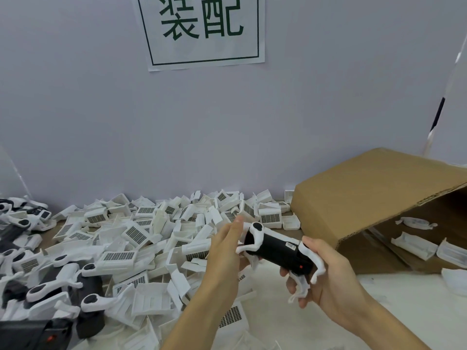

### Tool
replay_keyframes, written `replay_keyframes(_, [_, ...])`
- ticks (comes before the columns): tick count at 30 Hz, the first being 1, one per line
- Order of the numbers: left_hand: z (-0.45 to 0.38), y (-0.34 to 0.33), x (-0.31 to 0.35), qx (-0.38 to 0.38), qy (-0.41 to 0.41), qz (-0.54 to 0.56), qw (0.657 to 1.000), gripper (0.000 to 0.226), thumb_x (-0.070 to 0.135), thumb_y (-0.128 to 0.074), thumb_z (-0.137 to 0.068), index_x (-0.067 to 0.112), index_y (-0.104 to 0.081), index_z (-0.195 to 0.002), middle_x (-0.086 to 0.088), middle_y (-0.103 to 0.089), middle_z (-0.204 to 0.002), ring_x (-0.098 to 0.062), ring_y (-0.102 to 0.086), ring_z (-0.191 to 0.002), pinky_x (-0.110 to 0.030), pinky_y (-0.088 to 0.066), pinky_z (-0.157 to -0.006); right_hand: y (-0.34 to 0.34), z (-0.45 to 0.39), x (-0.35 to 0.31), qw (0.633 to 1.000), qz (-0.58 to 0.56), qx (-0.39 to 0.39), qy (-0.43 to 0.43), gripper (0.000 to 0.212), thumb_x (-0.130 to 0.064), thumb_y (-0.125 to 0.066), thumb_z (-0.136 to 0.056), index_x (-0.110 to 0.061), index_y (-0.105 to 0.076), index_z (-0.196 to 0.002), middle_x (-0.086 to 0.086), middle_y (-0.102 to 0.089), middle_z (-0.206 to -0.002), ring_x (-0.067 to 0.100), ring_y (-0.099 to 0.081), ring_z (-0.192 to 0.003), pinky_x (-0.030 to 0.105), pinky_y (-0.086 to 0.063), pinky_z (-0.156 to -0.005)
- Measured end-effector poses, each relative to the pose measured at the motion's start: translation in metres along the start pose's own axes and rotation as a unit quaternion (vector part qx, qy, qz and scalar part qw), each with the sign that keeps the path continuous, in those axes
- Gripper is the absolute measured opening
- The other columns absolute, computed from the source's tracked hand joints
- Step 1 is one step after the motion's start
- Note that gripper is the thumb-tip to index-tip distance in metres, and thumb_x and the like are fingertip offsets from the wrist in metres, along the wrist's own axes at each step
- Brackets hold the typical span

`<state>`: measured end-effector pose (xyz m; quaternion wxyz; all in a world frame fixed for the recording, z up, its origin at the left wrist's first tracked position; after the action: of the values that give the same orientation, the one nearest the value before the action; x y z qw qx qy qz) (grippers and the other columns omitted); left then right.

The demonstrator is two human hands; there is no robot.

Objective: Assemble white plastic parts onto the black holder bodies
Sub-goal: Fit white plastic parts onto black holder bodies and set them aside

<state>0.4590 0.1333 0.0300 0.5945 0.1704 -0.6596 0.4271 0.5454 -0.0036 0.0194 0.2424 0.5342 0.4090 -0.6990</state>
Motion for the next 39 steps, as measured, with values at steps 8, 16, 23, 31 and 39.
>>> replay_keyframes(8, [-0.002, -0.006, 0.003, -0.069, 0.014, -0.068, 0.995, 0.017, 0.031, -0.068, -0.093, 0.023, -0.082, -0.089, -0.006, -0.077, -0.093, -0.021, -0.070, -0.083, -0.041, -0.058, -0.084, 0.006, 0.011, -0.032, 0.972, 0.138, 0.048, 0.186, 0.030, -0.038, -0.053, -0.083, -0.029, -0.075, -0.102, 0.011, -0.065, -0.083, 0.024, -0.059, -0.065, 0.037, -0.048, -0.047])
replay_keyframes(16, [0.000, -0.005, 0.010, -0.057, -0.014, -0.040, 0.997, 0.015, 0.022, -0.063, -0.098, 0.020, -0.078, -0.099, -0.009, -0.078, -0.096, -0.024, -0.072, -0.079, -0.035, -0.057, -0.077, 0.000, 0.017, -0.039, 0.945, 0.204, 0.040, 0.251, 0.028, -0.035, -0.051, -0.088, -0.038, -0.069, -0.109, 0.000, -0.066, -0.090, 0.021, -0.059, -0.072, 0.040, -0.051, -0.058])
replay_keyframes(23, [-0.006, 0.003, 0.005, -0.029, -0.002, -0.015, 0.999, 0.035, 0.012, -0.052, -0.102, 0.025, -0.082, -0.090, -0.002, -0.076, -0.085, -0.016, -0.066, -0.078, -0.027, -0.053, -0.064, -0.008, 0.027, -0.049, 0.875, 0.347, 0.064, 0.331, 0.051, -0.032, -0.069, -0.082, -0.037, -0.052, -0.130, -0.010, -0.064, -0.119, 0.017, -0.062, -0.107, 0.029, -0.053, -0.082])
replay_keyframes(31, [-0.006, 0.006, 0.011, -0.025, -0.032, -0.016, 0.999, 0.027, 0.012, -0.055, -0.101, 0.026, -0.078, -0.106, -0.002, -0.076, -0.095, -0.014, -0.065, -0.078, -0.030, -0.049, -0.071, 0.003, 0.027, -0.053, 0.857, 0.337, 0.124, 0.371, 0.050, -0.032, -0.070, -0.081, -0.038, -0.048, -0.126, -0.013, -0.060, -0.124, 0.012, -0.059, -0.117, 0.021, -0.048, -0.093])
replay_keyframes(39, [0.018, -0.024, 0.041, -0.125, -0.139, -0.081, 0.979, 0.021, 0.036, -0.087, -0.073, 0.026, -0.073, -0.085, -0.004, -0.078, -0.097, -0.017, -0.073, -0.091, -0.041, -0.049, -0.096, 0.035, -0.002, -0.020, 0.973, 0.067, 0.146, 0.163, 0.033, -0.027, -0.038, -0.106, -0.012, -0.066, -0.114, 0.018, -0.074, -0.101, 0.031, -0.074, -0.083, 0.035, -0.058, -0.053])
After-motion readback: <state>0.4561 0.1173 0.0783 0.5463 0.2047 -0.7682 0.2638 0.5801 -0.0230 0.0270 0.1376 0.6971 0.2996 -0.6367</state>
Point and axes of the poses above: each hand's wrist, its own z-axis away from the middle knuckle, its own y-axis out of the back of the hand, x = y × z, the point moved 10 cm from there along -z, towards the middle knuckle
